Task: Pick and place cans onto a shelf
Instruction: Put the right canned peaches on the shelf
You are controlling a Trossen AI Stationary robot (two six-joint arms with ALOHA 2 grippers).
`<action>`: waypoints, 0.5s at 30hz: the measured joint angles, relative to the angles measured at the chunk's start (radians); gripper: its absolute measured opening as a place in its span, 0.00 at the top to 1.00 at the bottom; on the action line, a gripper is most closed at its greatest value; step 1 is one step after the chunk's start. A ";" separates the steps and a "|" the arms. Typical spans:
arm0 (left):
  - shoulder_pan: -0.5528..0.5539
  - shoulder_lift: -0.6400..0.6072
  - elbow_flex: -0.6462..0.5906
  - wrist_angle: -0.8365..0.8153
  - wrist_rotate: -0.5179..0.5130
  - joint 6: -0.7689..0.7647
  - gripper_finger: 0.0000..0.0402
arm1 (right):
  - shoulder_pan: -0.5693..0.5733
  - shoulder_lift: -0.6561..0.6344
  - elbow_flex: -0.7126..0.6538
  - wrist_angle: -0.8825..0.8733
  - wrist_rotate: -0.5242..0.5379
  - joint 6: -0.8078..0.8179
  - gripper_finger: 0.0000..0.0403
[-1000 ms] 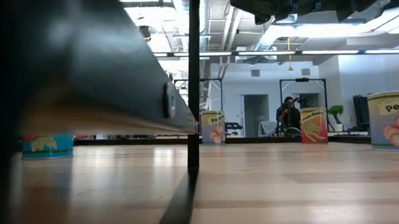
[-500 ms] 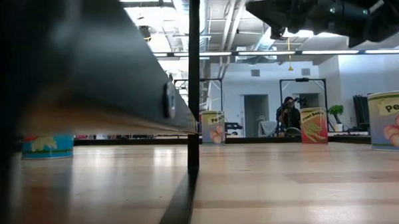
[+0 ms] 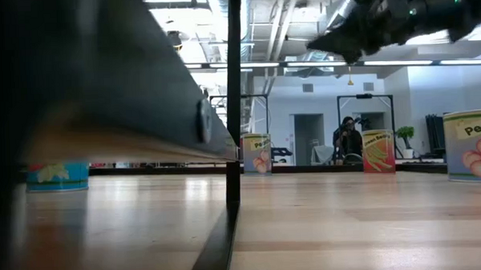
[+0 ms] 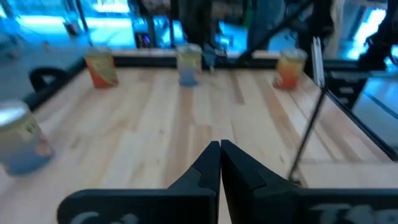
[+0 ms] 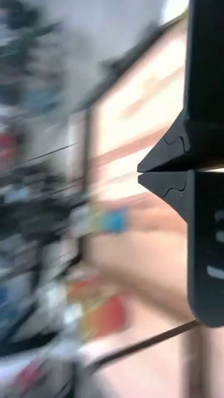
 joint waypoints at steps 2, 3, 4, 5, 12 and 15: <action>0.016 0.000 -0.011 0.052 0.000 0.018 1.00 | 0.041 -0.052 0.064 -0.262 0.110 0.054 0.98; 0.023 0.000 -0.016 0.069 0.000 0.026 1.00 | 0.063 -0.072 0.102 -0.385 0.162 0.091 0.98; 0.030 0.000 -0.019 0.077 0.000 0.031 1.00 | 0.084 -0.088 0.138 -0.504 0.205 0.135 0.98; 0.036 0.000 -0.019 0.076 0.001 0.033 1.00 | 0.106 -0.102 0.173 -0.627 0.237 0.185 0.98; 0.046 0.000 -0.020 0.079 0.000 0.018 1.00 | 0.268 -0.101 0.374 -1.264 0.277 0.601 0.98; 0.046 0.000 -0.020 0.079 0.000 0.018 1.00 | 0.343 -0.072 0.397 -1.462 0.277 0.800 0.95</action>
